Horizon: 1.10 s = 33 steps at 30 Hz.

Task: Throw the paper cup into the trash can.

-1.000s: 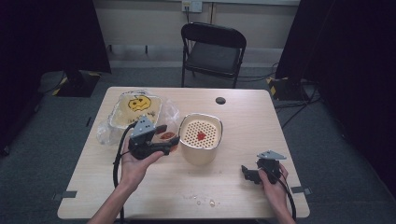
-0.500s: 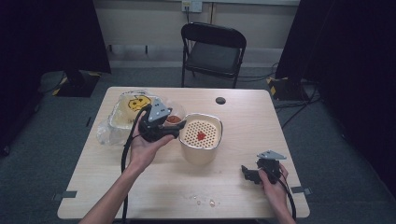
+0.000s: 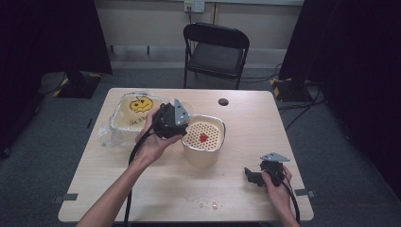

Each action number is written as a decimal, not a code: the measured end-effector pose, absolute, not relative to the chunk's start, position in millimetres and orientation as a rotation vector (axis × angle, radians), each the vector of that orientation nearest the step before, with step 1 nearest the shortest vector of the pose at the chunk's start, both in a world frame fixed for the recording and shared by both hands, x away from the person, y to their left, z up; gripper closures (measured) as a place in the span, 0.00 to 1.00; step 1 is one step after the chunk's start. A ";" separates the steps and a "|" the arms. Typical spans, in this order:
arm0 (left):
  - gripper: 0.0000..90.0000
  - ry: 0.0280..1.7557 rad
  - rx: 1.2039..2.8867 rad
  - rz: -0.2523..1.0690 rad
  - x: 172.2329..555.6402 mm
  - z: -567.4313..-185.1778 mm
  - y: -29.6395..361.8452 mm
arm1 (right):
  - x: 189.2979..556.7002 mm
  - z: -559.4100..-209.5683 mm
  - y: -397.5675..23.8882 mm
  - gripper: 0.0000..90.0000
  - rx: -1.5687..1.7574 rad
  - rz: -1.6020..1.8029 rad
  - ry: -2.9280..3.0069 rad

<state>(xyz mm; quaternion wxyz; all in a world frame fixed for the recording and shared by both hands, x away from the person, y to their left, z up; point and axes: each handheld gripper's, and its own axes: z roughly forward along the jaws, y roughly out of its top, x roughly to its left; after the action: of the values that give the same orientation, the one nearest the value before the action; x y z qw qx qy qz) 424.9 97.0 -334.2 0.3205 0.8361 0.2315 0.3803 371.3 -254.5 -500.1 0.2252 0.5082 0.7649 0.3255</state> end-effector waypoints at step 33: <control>0.41 0.153 2.424 1.580 432.5 -356.0 48.5 | 371.2 -500.1 -254.4 0.09 1.403 0.898 2.109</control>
<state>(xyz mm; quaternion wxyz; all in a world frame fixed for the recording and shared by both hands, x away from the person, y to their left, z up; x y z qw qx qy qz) 432.5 48.5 -356.0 0.1215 0.8304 0.0524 0.5413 371.2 -254.4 -500.1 0.2251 0.5085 0.7647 0.3257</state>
